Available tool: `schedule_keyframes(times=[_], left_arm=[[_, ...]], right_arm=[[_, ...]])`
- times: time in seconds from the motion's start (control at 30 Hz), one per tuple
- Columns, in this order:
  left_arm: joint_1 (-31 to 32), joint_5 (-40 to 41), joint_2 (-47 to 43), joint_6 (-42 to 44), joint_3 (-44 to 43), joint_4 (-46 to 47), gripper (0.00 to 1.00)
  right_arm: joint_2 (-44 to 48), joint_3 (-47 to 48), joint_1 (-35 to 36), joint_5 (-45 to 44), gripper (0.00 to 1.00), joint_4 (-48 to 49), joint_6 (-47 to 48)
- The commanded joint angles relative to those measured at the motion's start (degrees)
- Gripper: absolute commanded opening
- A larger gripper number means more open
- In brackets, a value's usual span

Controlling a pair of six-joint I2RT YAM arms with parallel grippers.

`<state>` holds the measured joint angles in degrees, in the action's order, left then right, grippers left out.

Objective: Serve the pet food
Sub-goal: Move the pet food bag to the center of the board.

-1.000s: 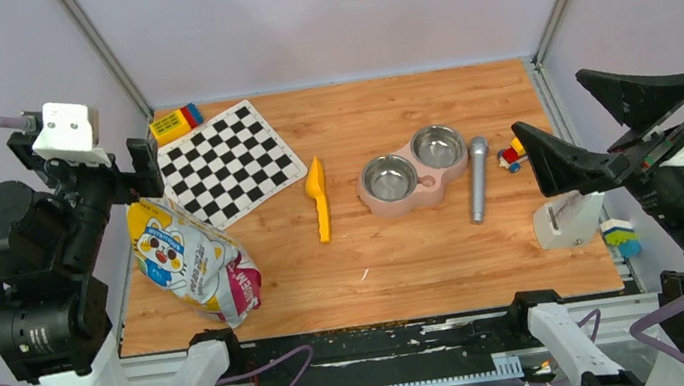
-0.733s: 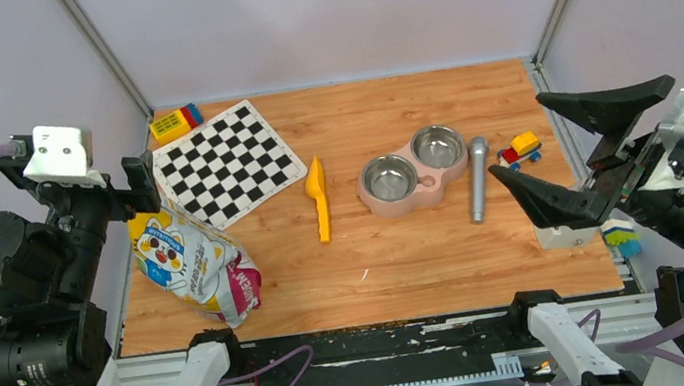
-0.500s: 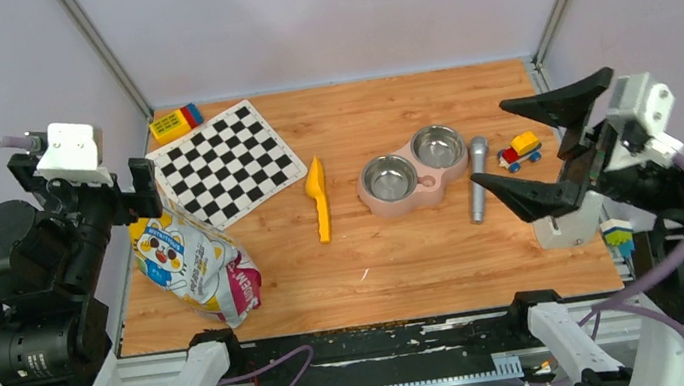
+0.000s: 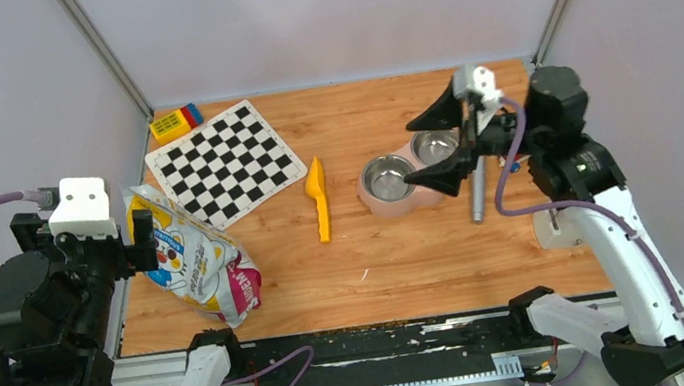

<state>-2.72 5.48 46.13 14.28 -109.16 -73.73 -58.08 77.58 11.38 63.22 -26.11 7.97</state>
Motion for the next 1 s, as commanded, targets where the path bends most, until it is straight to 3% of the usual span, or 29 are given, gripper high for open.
schedule_keyframes(times=[0.0, 0.13, 0.43, 0.67, 0.97], left_arm=[[-0.37, -0.69, -0.24, 3.05, 2.6, -2.41, 1.0], [-0.72, -4.24, -1.65, 4.09, 4.95, -2.9, 1.0], [-6.2, -1.96, -3.27, 4.28, 11.23, -1.49, 1.0], [-8.55, 8.08, -5.35, 2.65, 22.45, 3.26, 1.0], [-9.64, 6.15, -9.42, 1.13, 30.31, 6.78, 1.0]], right_arm=[[-2.35, -2.79, 12.33, -8.38, 0.99, 0.77, 16.8], [-8.91, -6.2, 21.13, -9.95, 0.99, 3.03, 22.0], [-26.46, -5.21, 35.04, -14.2, 0.99, 11.4, 16.97], [-35.61, -2.59, 38.49, -14.45, 0.98, 19.23, 9.4], [-46.29, 1.73, 40.78, -13.25, 0.95, 23.84, -2.28]])
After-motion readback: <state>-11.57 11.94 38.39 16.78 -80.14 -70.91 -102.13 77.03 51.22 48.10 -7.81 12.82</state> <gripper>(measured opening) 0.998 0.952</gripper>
